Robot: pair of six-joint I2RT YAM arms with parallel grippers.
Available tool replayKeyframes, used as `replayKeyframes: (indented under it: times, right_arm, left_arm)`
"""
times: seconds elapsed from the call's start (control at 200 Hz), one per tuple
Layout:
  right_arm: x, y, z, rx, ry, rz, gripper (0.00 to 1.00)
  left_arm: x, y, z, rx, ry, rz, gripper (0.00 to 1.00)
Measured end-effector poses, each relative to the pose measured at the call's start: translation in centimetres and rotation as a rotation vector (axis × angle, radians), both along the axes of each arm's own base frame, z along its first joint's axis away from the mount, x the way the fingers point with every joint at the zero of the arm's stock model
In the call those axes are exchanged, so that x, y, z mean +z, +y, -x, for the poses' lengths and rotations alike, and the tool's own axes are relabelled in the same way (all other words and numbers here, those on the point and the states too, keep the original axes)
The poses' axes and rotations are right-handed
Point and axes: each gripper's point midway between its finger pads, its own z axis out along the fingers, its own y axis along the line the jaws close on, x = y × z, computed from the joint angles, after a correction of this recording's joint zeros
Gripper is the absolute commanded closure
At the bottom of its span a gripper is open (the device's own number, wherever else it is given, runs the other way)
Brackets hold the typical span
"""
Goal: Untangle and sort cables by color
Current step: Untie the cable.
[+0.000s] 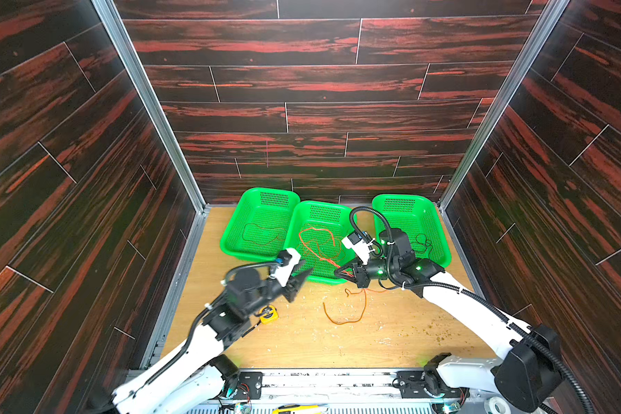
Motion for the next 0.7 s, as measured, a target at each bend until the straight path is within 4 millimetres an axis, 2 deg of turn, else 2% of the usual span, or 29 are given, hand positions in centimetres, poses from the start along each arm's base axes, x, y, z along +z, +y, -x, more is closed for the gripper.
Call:
replayKeyframes:
  times: [0.145, 0.361, 0.701]
  right_arm:
    - [0.3, 0.3, 0.3, 0.016, 0.005, -0.016, 1.0]
    - [0.4, 0.8, 0.9, 0.043, 0.004, -0.033, 1.0]
    - [0.7, 1.1, 1.5, 0.075, 0.015, -0.06, 1.0]
  left_arm:
    - [-1.0, -0.8, -1.2, 0.006, 0.004, -0.009, 0.52]
    - [-1.5, -1.3, -2.0, 0.013, 0.009, -0.008, 0.55]
    - [-0.3, -1.4, -2.1, 0.012, -0.027, 0.027, 0.63]
